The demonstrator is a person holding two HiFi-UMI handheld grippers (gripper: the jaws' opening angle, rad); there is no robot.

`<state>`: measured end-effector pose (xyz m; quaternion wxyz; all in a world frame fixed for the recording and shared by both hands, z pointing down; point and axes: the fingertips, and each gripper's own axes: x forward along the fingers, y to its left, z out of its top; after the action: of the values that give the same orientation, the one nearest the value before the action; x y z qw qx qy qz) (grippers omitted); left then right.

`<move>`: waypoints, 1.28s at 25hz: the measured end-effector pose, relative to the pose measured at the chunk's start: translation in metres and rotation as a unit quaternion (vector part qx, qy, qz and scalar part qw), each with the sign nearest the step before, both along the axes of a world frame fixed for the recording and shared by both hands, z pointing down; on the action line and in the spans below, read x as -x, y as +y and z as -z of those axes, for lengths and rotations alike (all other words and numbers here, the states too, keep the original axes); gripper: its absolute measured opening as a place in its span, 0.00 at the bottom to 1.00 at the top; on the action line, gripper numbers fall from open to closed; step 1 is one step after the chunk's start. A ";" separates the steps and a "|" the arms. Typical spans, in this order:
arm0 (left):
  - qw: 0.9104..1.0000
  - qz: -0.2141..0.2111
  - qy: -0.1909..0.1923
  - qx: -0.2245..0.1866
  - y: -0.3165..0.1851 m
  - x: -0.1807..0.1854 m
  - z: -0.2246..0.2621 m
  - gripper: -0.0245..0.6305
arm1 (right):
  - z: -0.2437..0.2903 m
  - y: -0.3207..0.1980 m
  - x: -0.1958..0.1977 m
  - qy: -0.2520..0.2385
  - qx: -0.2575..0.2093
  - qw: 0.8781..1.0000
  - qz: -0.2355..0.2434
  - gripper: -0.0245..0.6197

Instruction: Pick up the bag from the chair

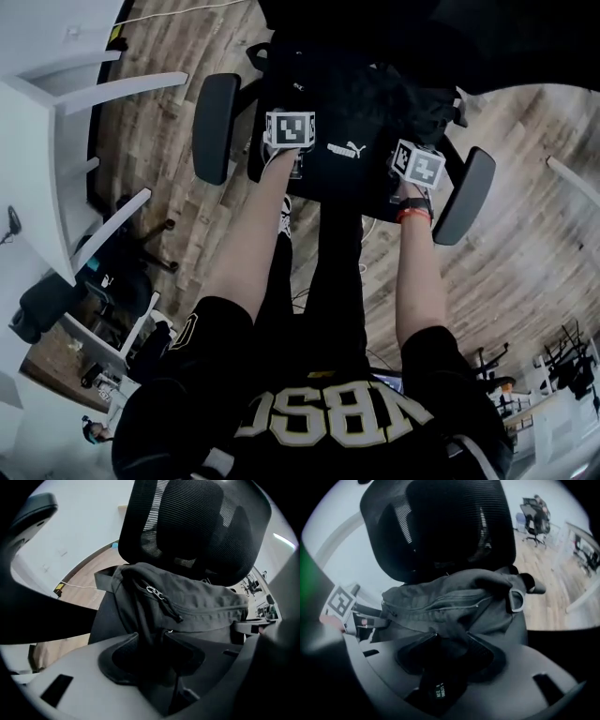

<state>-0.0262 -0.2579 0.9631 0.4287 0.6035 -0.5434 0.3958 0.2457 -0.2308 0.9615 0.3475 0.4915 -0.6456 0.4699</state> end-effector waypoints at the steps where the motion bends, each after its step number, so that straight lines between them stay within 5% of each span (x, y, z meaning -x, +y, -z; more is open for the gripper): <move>1: 1.000 0.008 -0.005 -0.005 -0.002 0.004 0.005 0.29 | 0.004 0.002 0.001 -0.018 0.011 1.000 -0.019 0.31; 4: 0.999 0.030 0.016 -0.015 -0.003 -0.002 0.020 0.18 | 0.017 0.007 0.009 -0.031 0.017 0.999 -0.030 0.16; 7: 0.997 0.029 0.059 -0.039 -0.007 -0.023 0.039 0.13 | 0.033 0.008 0.009 -0.024 0.011 0.998 -0.049 0.10; 17: 0.990 0.023 0.093 -0.102 0.006 -0.030 0.138 0.10 | 0.114 0.030 0.010 -0.035 -0.062 0.992 -0.103 0.09; 32: 0.968 0.000 0.111 -0.223 0.025 -0.010 0.297 0.10 | 0.265 0.044 0.034 -0.035 -0.178 0.978 -0.102 0.09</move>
<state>-0.0160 -0.2324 0.6661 0.3412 0.7240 -0.5671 0.1946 0.2121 -0.1868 0.6965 0.1822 0.5921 -0.6771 0.3972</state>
